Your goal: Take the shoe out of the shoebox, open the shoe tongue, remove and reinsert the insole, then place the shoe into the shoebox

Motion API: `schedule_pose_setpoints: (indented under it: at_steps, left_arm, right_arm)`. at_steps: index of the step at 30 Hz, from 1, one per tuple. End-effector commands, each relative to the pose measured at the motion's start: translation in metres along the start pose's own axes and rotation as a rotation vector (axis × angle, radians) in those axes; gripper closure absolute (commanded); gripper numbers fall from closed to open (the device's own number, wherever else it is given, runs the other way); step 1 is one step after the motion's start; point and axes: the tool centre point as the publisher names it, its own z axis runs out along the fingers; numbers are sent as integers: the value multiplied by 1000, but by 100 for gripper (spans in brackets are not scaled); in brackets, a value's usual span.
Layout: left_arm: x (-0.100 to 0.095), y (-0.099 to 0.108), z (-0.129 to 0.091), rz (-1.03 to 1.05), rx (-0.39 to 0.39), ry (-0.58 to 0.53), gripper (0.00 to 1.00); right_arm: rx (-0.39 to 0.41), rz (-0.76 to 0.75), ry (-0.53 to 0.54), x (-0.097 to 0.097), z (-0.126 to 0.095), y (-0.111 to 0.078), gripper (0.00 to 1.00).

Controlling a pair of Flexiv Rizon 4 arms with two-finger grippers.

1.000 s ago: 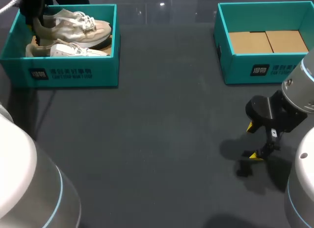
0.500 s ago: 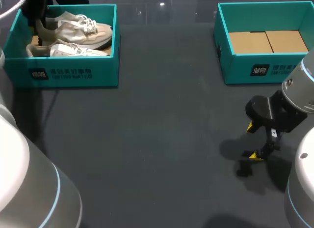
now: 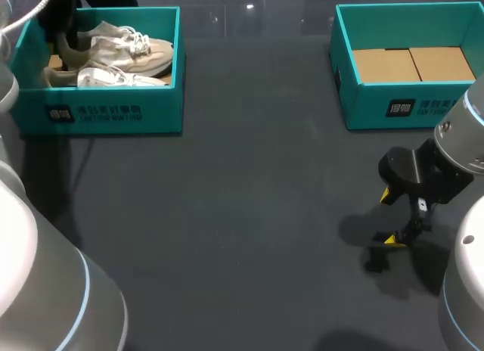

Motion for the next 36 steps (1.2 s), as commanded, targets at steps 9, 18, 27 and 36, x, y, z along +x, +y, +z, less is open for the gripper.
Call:
schedule_pose_setpoints:
  at_steps: [9,18,27,36]
  left_arm:
    - [4,7,-8,-11,11,-36,55]
    - [8,2,-27,-14,-27,-87,0]
    - [11,-17,-70,-20,-90,-195,0]
    - [14,-55,-103,0,-118,-230,0]
  right_arm:
    - [0,0,-2,1,0,0,0]
    - [0,0,-2,1,0,0,0]
    - [0,0,-2,1,0,0,0]
    - [0,0,-2,1,0,0,0]
